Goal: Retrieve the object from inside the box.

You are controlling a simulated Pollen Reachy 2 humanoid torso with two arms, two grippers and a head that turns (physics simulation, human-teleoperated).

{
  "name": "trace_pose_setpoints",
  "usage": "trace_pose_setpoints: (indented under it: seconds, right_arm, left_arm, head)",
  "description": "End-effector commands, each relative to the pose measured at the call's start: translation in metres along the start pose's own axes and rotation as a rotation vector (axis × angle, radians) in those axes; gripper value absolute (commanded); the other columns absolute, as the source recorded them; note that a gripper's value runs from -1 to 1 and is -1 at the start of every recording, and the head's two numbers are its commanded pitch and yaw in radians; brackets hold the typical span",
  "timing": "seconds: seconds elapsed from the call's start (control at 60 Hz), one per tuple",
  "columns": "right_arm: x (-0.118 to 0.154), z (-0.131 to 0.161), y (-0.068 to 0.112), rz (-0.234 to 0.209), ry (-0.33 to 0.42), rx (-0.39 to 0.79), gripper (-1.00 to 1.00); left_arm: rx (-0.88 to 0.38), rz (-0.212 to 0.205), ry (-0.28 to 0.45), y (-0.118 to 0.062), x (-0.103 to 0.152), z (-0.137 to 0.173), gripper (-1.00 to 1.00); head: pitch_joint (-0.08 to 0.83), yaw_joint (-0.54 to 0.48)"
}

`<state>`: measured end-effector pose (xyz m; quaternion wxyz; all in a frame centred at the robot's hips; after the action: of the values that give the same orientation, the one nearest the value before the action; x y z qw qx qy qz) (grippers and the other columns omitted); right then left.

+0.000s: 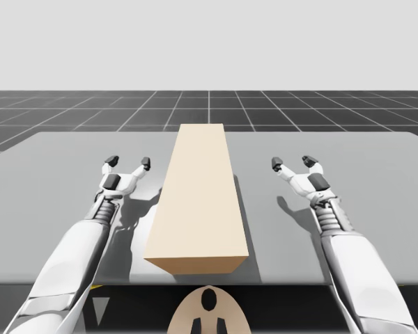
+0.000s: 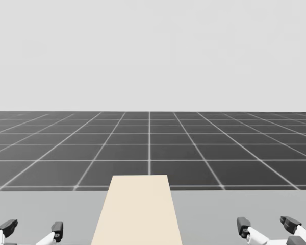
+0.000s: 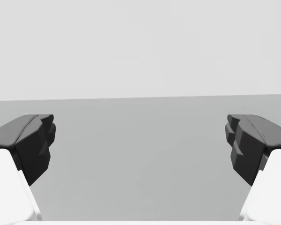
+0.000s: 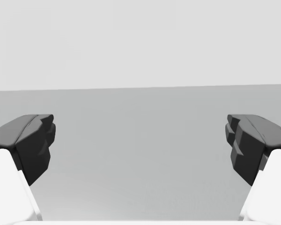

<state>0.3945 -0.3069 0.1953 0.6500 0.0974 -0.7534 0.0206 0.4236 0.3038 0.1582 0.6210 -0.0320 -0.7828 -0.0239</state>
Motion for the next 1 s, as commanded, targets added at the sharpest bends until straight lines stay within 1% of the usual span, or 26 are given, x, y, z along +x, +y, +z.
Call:
trace_pose_setpoints:
  seconds: [0.017,0.05,0.117,0.133,0.183,0.2,0.233,0.25,0.283,0.333,0.367,0.467,0.5,0.55,0.583,0.683,0.717,0.733,0.8,0.817,0.867,0.9,0.933,1.0]
  right_arm:
    - [0.0,0.004,0.002,0.001,0.023,0.0,-1.0]
    - [0.001,0.005,0.003,0.02,0.017,0.016,-1.0]
    - [0.0,0.004,0.004,0.025,0.018,0.035,-1.0]
    - [-0.003,0.003,0.004,0.037,0.026,0.053,-1.0]
    - [-0.006,0.002,0.004,0.056,0.041,0.072,-1.0]
    - [-0.008,0.001,0.005,0.065,0.048,0.083,-1.0]
    - [-0.009,0.001,0.005,0.063,0.05,0.092,-1.0]
    - [-0.011,0.002,0.008,0.078,0.055,0.118,-1.0]
    - [-0.012,0.002,0.009,0.092,0.059,0.138,-1.0]
    - [-0.014,0.003,0.012,0.088,0.063,0.169,-1.0]
    - [-0.016,0.004,0.015,0.104,0.069,0.199,-1.0]
    - [-0.018,0.007,0.021,0.111,0.072,0.258,-1.0]
    - [-0.019,0.009,0.025,0.119,0.068,0.294,-1.0]
    - [-0.019,0.01,0.027,0.116,0.066,0.317,-1.0]
    - [-0.019,0.012,0.03,0.115,0.06,0.346,-1.0]
    - [-0.018,0.017,0.037,0.126,0.037,0.415,-1.0]
    - [-0.018,0.018,0.038,0.125,0.034,0.426,-1.0]
    - [-0.019,0.02,0.04,0.13,0.025,0.444,-1.0]
    - [-0.019,0.022,0.042,0.135,0.019,0.461,-1.0]
    - [-0.02,0.023,0.043,0.136,0.013,0.475,-1.0]
    - [-0.02,0.025,0.045,0.143,0.006,0.489,-1.0]
    - [-0.021,0.026,0.046,0.14,0.001,0.491,-1.0]
    - [-0.021,0.028,0.047,0.144,-0.009,0.514,-1.0]
    - [-0.022,0.03,0.048,0.144,-0.023,0.527,-1.0]
  left_arm:
    - [-0.007,-0.004,0.011,-0.001,-0.001,-0.001,-1.0]
    - [-0.008,-0.009,0.019,-0.001,-0.002,-0.001,-1.0]
    - [-0.014,-0.017,0.057,-0.001,-0.005,-0.002,-1.0]
    - [-0.03,-0.025,0.087,-0.002,-0.008,-0.003,-1.0]
    - [-0.048,-0.042,0.116,-0.003,-0.01,-0.003,-1.0]
    - [-0.074,-0.05,0.138,-0.005,-0.012,-0.003,-1.0]
    - [-0.094,-0.059,0.151,-0.007,-0.013,-0.002,-1.0]
    - [-0.125,-0.077,0.166,-0.011,-0.015,-0.001,-1.0]
    - [-0.15,-0.085,0.179,-0.013,-0.017,0.0,-1.0]
    - [-0.194,-0.112,0.192,-0.018,-0.019,0.002,-1.0]
    - [-0.242,-0.132,0.197,-0.022,-0.02,0.005,-1.0]
    - [-0.324,-0.168,0.189,-0.03,-0.021,0.01,-1.0]
    - [-0.366,-0.177,0.188,-0.034,-0.022,0.013,-1.0]
    - [-0.398,-0.183,0.187,-0.036,-0.022,0.015,-1.0]
    - [-0.442,-0.192,0.183,-0.04,-0.022,0.018,-1.0]
    - [-0.55,-0.196,0.173,-0.048,-0.021,0.026,-1.0]
    - [-0.571,-0.201,0.169,-0.05,-0.021,0.028,-1.0]
    - [-0.605,-0.208,0.167,-0.052,-0.021,0.031,-1.0]
    - [-0.648,-0.218,0.163,-0.056,-0.022,0.035,-1.0]
    - [-0.683,-0.225,0.159,-0.059,-0.022,0.037,-1.0]
    - [-0.721,-0.228,0.153,-0.062,-0.022,0.041,-1.0]
    - [-0.743,-0.228,0.151,-0.063,-0.021,0.043,-1.0]
    - [-0.787,-0.228,0.146,-0.066,-0.021,0.047,-1.0]
    - [-0.815,-0.227,0.137,-0.069,-0.02,0.049,-1.0]
  head:
    - [0.021,-0.02]
    - [0.022,-0.02]
    - [0.022,-0.02]
    - [0.021,-0.02]
    - [0.021,-0.02]
    - [0.021,-0.02]
    - [0.021,-0.02]
    - [0.022,-0.02]
    - [0.023,-0.02]
    - [0.024,-0.02]
    - [0.024,-0.02]
    - [0.024,-0.02]
    - [0.024,-0.02]
    - [0.025,-0.02]
    - [0.025,-0.02]
    - [0.025,-0.02]
    - [0.025,-0.02]
    - [0.025,-0.02]
    - [0.025,-0.02]
    - [0.026,-0.02]
    - [0.025,-0.02]
    - [0.025,-0.02]
    - [0.024,-0.02]
    - [0.023,-0.02]
